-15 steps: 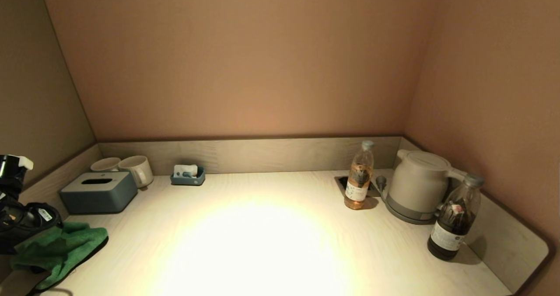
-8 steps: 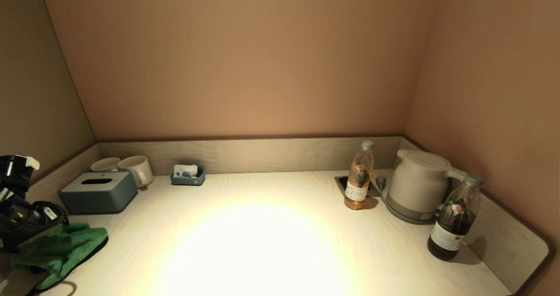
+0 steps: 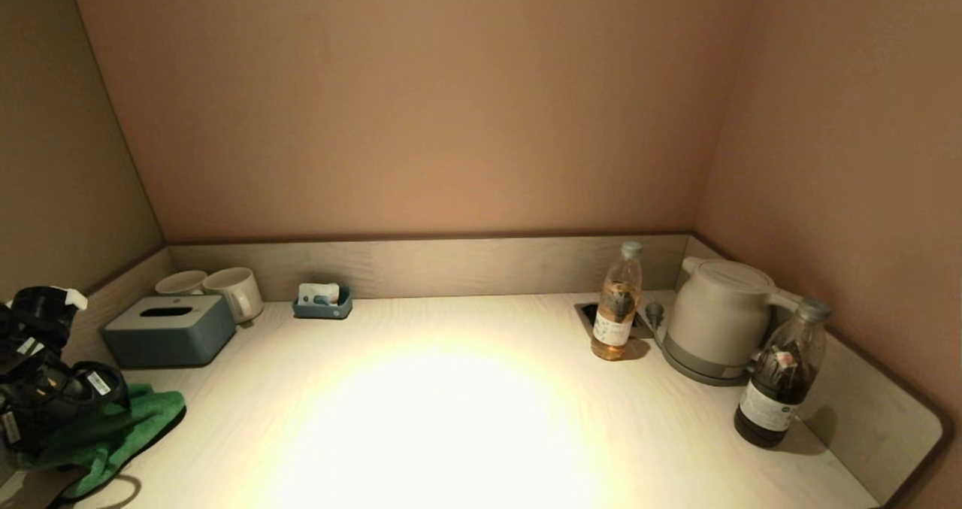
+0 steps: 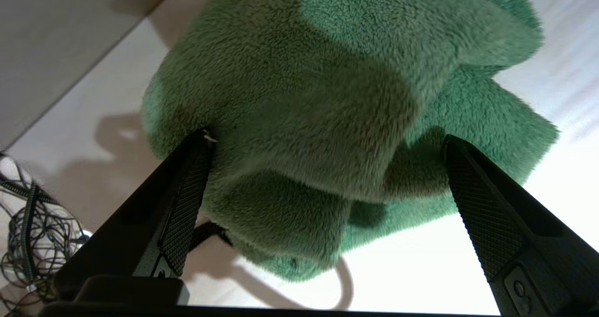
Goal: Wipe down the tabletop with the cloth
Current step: Pick up the tablecloth
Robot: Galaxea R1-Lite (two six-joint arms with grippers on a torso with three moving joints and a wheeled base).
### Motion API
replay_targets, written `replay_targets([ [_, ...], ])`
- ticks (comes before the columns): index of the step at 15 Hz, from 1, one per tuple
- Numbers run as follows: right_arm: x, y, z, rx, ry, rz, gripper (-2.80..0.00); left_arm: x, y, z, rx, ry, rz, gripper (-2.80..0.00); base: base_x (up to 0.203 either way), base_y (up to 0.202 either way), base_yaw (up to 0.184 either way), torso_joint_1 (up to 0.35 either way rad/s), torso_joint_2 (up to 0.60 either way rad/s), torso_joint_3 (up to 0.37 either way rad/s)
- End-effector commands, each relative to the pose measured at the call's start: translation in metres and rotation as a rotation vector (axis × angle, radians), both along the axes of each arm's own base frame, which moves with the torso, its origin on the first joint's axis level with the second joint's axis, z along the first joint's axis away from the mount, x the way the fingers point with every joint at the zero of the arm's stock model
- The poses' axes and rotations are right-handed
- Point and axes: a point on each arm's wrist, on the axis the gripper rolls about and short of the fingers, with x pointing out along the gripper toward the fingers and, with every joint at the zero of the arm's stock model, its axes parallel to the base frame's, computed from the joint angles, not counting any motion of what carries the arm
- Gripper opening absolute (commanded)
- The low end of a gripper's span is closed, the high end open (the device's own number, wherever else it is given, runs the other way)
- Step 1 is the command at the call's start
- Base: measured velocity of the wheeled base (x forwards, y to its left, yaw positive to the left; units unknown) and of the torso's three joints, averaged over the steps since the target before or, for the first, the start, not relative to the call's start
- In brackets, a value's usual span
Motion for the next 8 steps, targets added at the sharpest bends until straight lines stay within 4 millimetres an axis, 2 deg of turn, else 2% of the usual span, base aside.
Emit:
replay_targets([
  [1, 0.0001, 0.0000, 0.0000, 0.000, 0.001, 0.001, -2.80, 0.0027, 0.0013, -0.0126, -0.011, 0.028, 0.004, 0.00, 0.000, 0.000, 0.000, 0.000, 0.00, 0.000],
  [8, 0.0001, 0.0000, 0.0000, 0.000, 0.001, 0.001, -2.80, 0.0071, 0.0030, -0.0152, -0.009, 0.022, 0.007, 0.00, 0.000, 0.000, 0.000, 0.000, 0.00, 0.000],
])
